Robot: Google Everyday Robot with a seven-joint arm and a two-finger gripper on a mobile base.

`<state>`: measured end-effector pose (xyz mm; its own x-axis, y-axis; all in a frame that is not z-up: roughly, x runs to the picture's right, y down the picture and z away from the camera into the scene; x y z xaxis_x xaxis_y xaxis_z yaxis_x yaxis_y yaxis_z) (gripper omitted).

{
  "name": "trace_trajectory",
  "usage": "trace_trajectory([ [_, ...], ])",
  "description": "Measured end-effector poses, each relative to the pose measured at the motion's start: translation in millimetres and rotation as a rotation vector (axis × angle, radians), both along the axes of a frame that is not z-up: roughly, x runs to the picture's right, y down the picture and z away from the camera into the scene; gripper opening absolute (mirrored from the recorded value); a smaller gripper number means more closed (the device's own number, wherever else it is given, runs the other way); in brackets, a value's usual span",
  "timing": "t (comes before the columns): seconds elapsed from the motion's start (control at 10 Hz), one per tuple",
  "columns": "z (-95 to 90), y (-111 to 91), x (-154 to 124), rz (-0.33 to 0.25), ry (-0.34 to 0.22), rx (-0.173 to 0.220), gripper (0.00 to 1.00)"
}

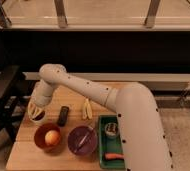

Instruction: Place grapes in tray

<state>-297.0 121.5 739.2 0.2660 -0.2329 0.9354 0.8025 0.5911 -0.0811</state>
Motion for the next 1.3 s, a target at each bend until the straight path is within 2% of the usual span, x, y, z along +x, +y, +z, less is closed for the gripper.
trace_trajectory([
  [0.3, -6.8, -11, 7, 0.028, -0.001, 0.018, 0.00],
  [0.7, -52.0, -69, 34, 0.124, -0.020, 0.108, 0.00],
  [0.8, -66.9, -88, 50, 0.154, -0.012, 0.151, 0.00],
  [1.0, -82.9, -115, 89, 0.204, 0.036, 0.210, 0.00],
  [1.3, -79.7, -135, 160, 0.289, 0.143, 0.229, 0.00],
])
